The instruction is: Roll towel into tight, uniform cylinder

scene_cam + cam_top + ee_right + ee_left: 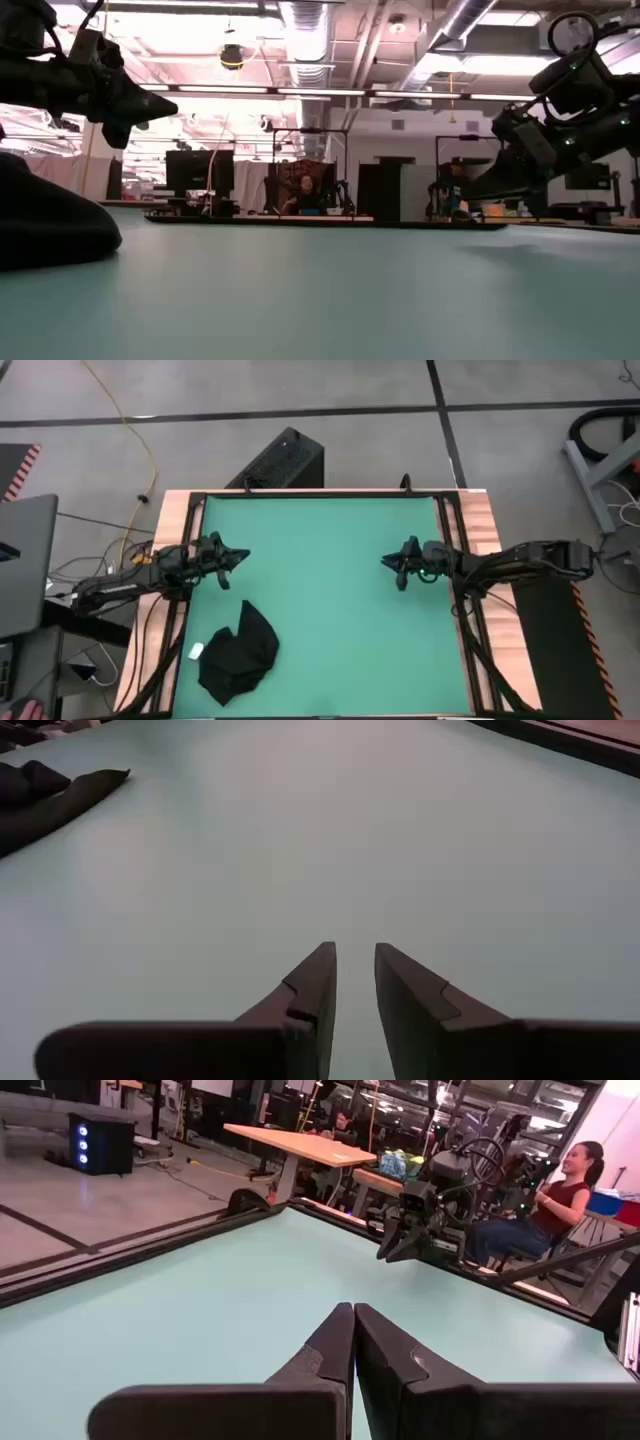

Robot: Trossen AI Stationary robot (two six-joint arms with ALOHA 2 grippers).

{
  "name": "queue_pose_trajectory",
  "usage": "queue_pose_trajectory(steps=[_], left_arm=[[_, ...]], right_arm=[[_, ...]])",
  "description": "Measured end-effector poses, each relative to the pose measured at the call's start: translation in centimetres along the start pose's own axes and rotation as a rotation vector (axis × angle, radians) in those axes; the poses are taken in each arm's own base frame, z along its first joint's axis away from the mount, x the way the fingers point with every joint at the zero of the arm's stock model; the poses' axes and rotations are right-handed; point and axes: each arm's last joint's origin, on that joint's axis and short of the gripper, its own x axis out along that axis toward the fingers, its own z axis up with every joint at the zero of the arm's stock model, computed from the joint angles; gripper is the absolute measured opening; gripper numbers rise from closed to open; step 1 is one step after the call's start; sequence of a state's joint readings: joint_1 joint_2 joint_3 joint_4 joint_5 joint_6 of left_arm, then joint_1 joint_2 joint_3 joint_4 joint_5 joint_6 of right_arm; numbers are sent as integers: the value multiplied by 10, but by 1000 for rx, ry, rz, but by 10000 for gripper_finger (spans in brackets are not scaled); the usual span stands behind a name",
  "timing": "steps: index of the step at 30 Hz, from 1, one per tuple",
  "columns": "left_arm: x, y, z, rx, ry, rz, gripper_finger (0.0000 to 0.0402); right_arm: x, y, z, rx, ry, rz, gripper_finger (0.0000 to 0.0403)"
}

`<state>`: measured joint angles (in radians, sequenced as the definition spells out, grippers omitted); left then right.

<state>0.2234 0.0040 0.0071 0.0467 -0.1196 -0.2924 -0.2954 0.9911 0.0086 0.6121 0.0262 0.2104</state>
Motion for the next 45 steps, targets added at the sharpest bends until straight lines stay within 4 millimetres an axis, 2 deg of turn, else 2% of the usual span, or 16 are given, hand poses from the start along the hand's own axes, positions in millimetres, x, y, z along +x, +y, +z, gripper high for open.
queue_pose_trajectory(steps=[45], left_arm=[[0,0,0,0,0,0,0]], right_arm=[[0,-2,-2,-32,19,-20,98]])
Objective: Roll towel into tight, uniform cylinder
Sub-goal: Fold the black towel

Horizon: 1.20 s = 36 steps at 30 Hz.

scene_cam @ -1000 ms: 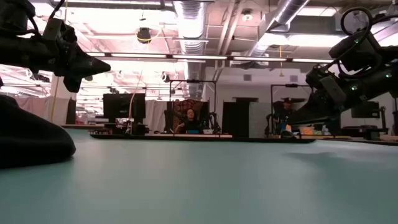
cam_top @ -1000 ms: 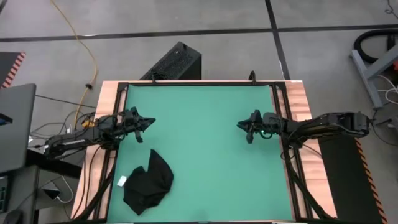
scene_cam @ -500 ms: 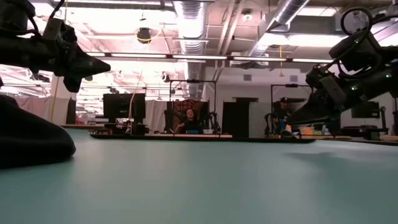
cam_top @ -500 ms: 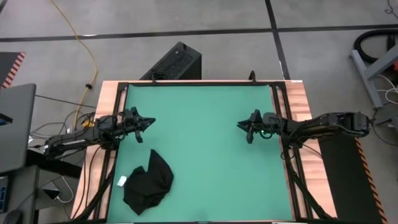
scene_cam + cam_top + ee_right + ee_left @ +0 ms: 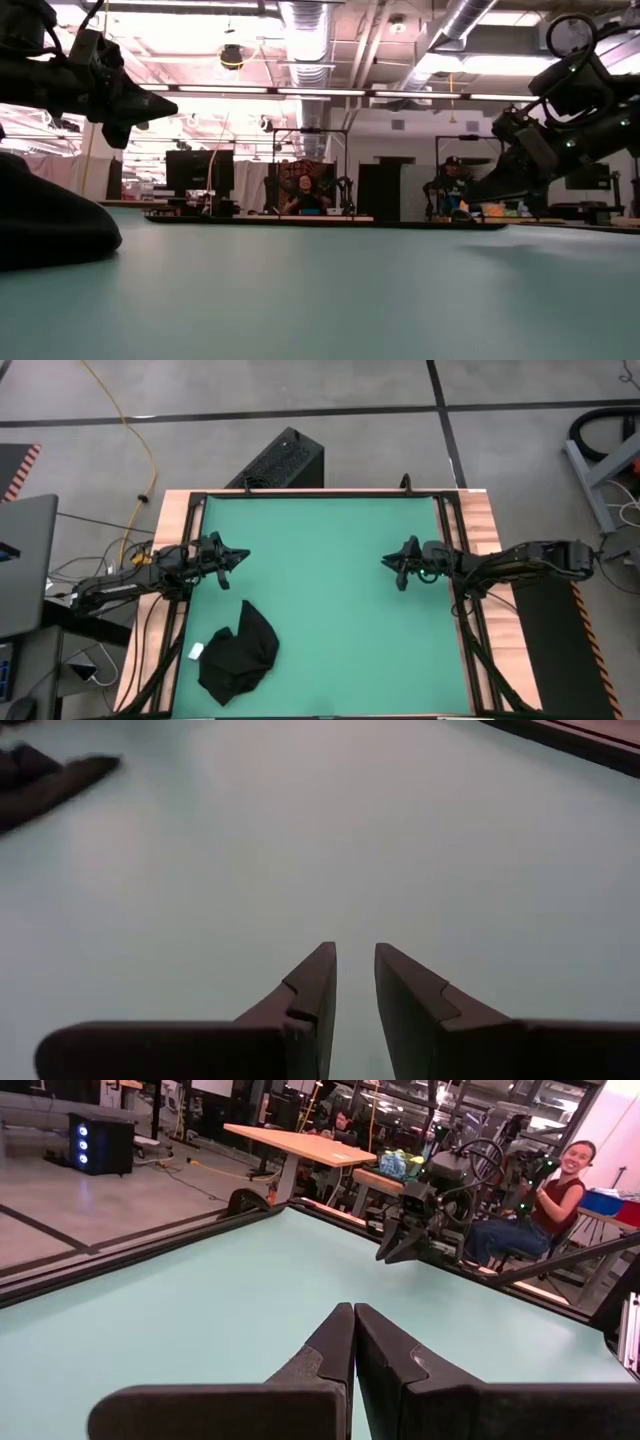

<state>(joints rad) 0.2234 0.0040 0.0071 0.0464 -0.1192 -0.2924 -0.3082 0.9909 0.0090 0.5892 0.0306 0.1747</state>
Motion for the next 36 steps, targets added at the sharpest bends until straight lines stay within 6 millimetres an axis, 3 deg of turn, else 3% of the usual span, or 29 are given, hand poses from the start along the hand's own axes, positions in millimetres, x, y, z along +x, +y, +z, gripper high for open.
queue_pose_trajectory(steps=[22,29,36], left_arm=[[0,0,0,28,-2,0,0],[0,0,0,75,0,-4,0],[0,1,1,129,-10,24,0]], right_arm=[[0,-2,-2,-87,18,-12,98],[0,6,-3,262,28,34,98],[0,6,3,283,-52,-9,98]])
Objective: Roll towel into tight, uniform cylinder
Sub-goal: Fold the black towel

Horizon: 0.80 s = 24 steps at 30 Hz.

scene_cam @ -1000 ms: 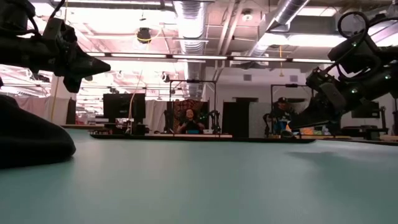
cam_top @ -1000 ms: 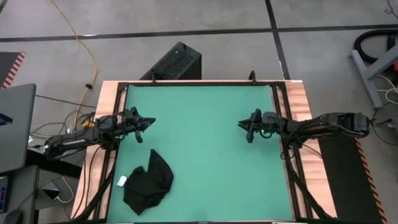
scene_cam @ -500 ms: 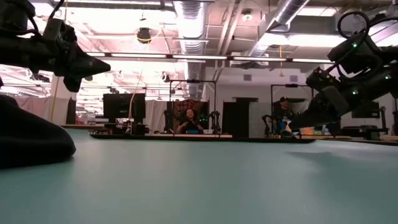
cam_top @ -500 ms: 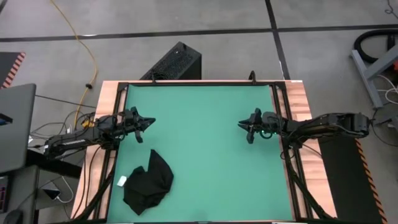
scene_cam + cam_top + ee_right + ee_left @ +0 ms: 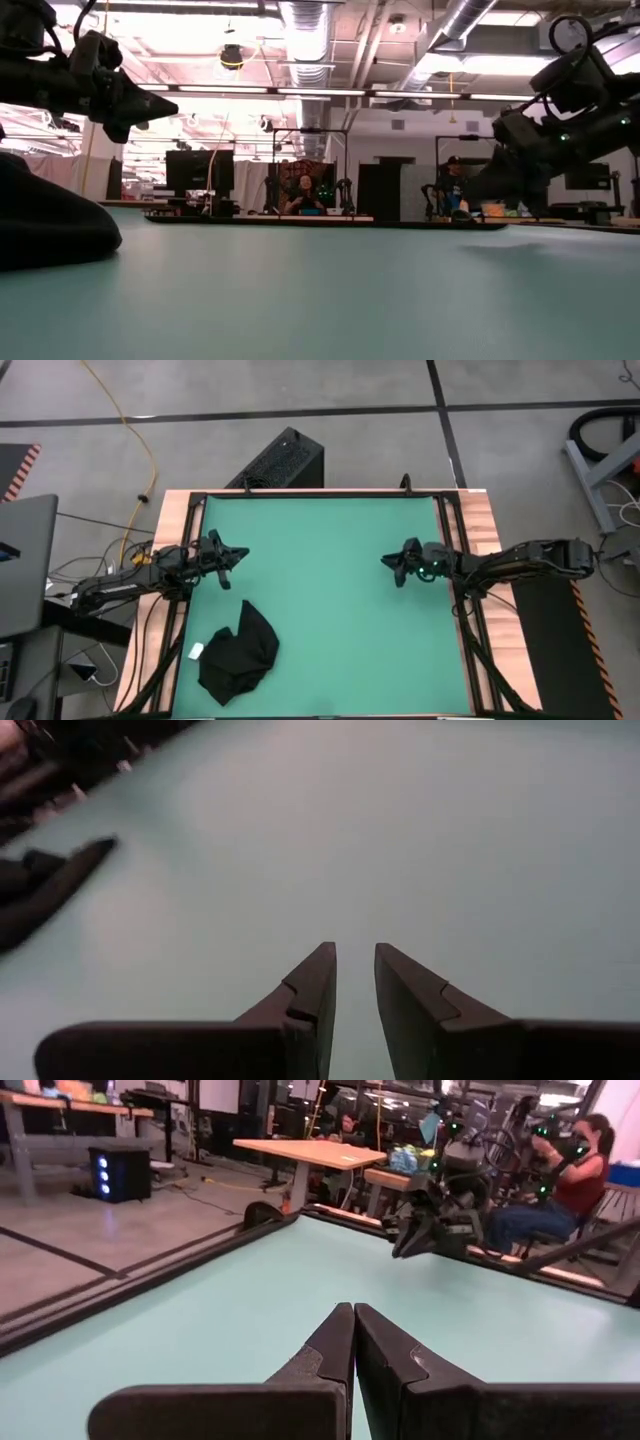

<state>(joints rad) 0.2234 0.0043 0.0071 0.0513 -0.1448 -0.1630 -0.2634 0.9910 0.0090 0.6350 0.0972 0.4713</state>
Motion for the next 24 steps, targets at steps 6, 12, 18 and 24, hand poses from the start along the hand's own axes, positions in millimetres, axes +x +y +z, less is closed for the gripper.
queue_pose_trajectory(steps=[6,12,18,24], left_arm=[[0,0,2,-2,-21,-5,0],[-1,-2,13,-7,-67,-21,14],[-8,-10,50,81,-168,-134,70],[-4,-17,69,43,27,-219,129]], right_arm=[[0,2,8,-58,-87,14,98],[-1,3,16,-53,-164,37,98],[0,15,33,-151,-238,171,98],[3,46,70,-320,-356,344,113]])
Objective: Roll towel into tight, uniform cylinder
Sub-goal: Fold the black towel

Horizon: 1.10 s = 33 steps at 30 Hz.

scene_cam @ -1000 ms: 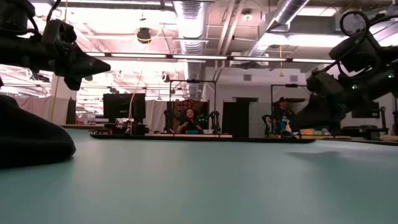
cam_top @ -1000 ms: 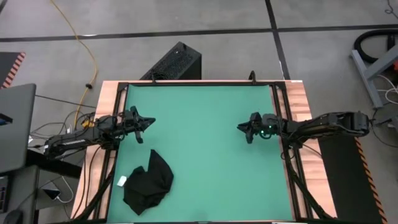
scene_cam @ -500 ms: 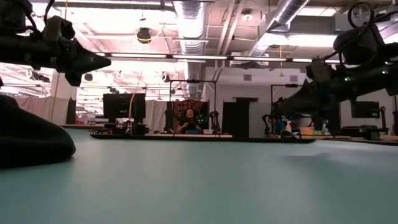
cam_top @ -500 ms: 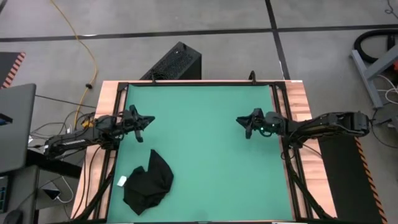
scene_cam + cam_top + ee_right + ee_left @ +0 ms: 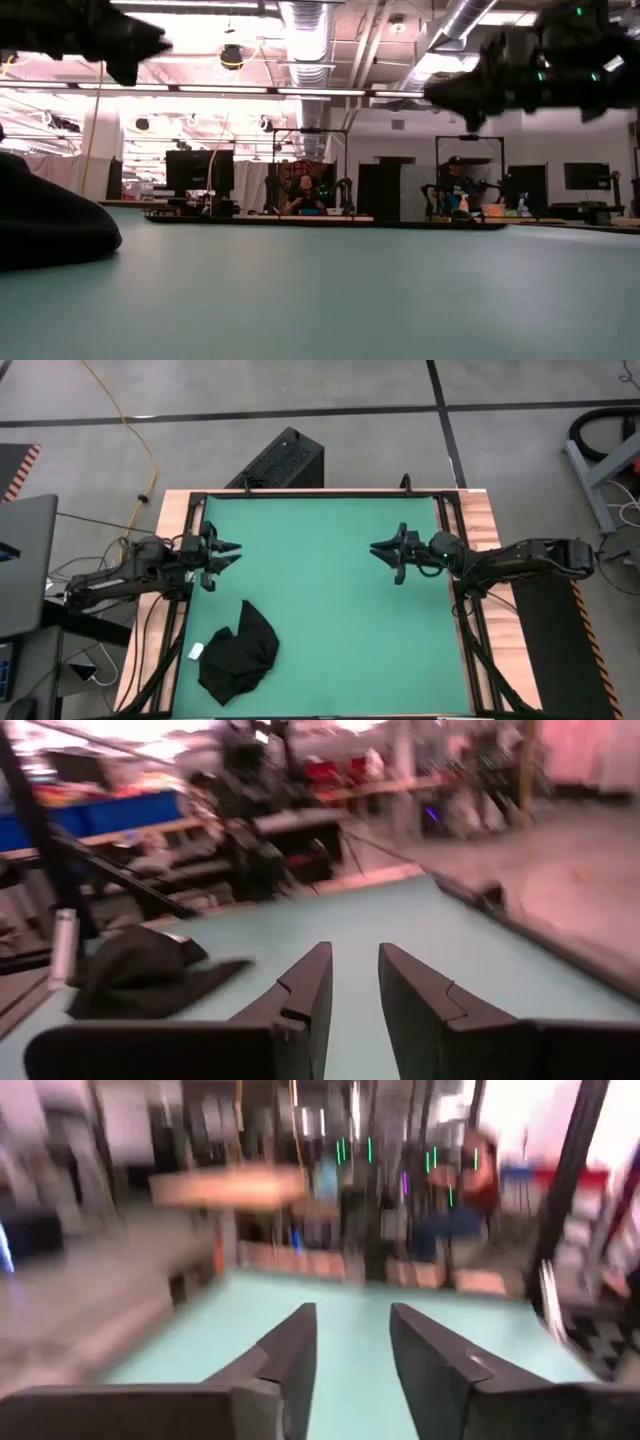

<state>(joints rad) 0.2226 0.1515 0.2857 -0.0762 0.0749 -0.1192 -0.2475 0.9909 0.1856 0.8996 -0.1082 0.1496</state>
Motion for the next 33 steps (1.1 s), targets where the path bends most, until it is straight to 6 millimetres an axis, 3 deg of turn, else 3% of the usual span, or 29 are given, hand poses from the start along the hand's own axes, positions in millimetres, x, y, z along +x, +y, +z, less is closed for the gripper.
queue_pose_trajectory(steps=[5,10,14,18,23,29,33], left_arm=[[13,-6,-2,-115,424,-78,143],[39,-29,-3,-136,631,-284,144],[57,-60,0,-54,726,-394,144],[64,-96,-6,72,860,-395,144],[60,-140,-15,114,1036,-340,144],[54,-196,-17,89,1129,-366,144],[53,-222,-17,109,1214,-321,144]], right_arm=[[17,10,22,-121,22,49,135],[27,17,36,-200,51,73,152],[30,19,42,-203,47,74,157],[30,19,41,-203,63,71,157],[30,18,39,-202,83,70,156],[30,18,39,-250,89,71,156],[30,18,39,-250,90,71,156]])
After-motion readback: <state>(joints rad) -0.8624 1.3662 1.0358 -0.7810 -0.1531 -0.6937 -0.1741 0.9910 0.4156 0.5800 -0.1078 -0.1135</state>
